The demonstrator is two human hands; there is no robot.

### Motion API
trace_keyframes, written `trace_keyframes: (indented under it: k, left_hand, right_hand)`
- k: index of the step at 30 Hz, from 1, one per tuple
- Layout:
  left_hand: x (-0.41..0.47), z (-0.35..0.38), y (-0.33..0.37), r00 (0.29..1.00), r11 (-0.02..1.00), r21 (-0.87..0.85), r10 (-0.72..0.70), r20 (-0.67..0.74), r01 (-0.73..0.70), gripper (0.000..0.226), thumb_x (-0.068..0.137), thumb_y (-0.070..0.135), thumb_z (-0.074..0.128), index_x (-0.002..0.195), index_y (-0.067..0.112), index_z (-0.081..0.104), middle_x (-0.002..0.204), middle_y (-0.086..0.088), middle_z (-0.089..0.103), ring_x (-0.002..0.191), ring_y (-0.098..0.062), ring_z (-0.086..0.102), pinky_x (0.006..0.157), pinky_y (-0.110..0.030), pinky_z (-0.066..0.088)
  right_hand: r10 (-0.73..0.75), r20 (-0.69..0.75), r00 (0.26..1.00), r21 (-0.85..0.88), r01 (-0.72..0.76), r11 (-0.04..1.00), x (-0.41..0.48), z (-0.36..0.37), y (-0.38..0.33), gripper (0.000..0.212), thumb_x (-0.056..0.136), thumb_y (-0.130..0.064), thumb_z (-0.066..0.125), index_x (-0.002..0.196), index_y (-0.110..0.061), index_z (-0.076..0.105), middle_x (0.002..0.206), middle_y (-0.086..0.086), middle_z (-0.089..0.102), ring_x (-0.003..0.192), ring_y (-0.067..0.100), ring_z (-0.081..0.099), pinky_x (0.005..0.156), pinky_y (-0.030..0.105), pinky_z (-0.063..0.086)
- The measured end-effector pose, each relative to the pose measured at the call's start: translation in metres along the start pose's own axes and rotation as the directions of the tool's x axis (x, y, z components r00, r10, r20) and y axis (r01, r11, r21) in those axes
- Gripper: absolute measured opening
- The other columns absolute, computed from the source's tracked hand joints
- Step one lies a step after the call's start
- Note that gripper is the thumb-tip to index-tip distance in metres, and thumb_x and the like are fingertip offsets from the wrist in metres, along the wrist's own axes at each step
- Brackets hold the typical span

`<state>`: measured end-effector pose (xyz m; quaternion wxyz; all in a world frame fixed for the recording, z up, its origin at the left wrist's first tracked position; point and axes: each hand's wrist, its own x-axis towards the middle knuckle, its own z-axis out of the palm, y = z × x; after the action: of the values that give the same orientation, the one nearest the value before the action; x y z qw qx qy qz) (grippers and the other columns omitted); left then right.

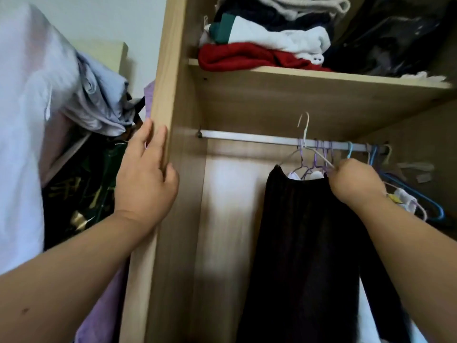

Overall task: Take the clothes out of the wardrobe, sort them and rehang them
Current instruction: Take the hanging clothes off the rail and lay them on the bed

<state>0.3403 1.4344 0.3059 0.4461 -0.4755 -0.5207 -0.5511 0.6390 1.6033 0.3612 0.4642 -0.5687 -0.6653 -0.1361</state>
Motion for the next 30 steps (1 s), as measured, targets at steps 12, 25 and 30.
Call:
trace_keyframes:
  k: [12,25,30]
  left_hand:
    - [-0.072,0.062,0.074,0.828,0.898,-0.419,0.333,0.451,-0.132,0.063,0.079,0.021,0.062,0.140,0.019,0.044,0.146,-0.007,0.042,0.139,-0.026,0.031,0.113,-0.043,0.027]
    - [-0.199,0.113,0.079,0.499,0.812,-0.537,0.377,0.780,0.226,0.015,0.095,0.027,0.041,0.098,0.013,0.047,0.111,-0.017,0.059,0.104,-0.037,0.055,0.085,-0.043,0.043]
    - [-0.251,0.065,0.073,0.505,0.549,-0.785,0.610,0.611,0.286,0.016,0.096,0.027,0.045,0.091,0.013,0.049,0.102,-0.017,0.062,0.095,-0.038,0.056,0.070,-0.038,0.039]
  right_hand:
    - [-0.025,-0.044,0.999,0.134,0.031,0.991,-0.148,-0.079,0.091,0.017,0.087,-0.031,0.060,0.072,-0.027,0.066,0.069,-0.004,0.064,0.070,0.012,0.058,0.064,0.026,0.040]
    - [0.343,-0.070,0.937,-0.041,-0.346,0.937,-0.396,-0.148,0.023,0.012,0.086,-0.023,0.064,0.079,-0.031,0.070,0.070,0.000,0.067,0.057,0.005,0.056,0.053,0.008,0.038]
    - [0.590,-0.308,0.746,-0.245,-0.662,0.709,-0.511,-0.137,-0.020,0.017,0.087,-0.036,0.061,0.070,-0.039,0.064,0.070,-0.008,0.066,0.073,0.016,0.061,0.061,0.026,0.042]
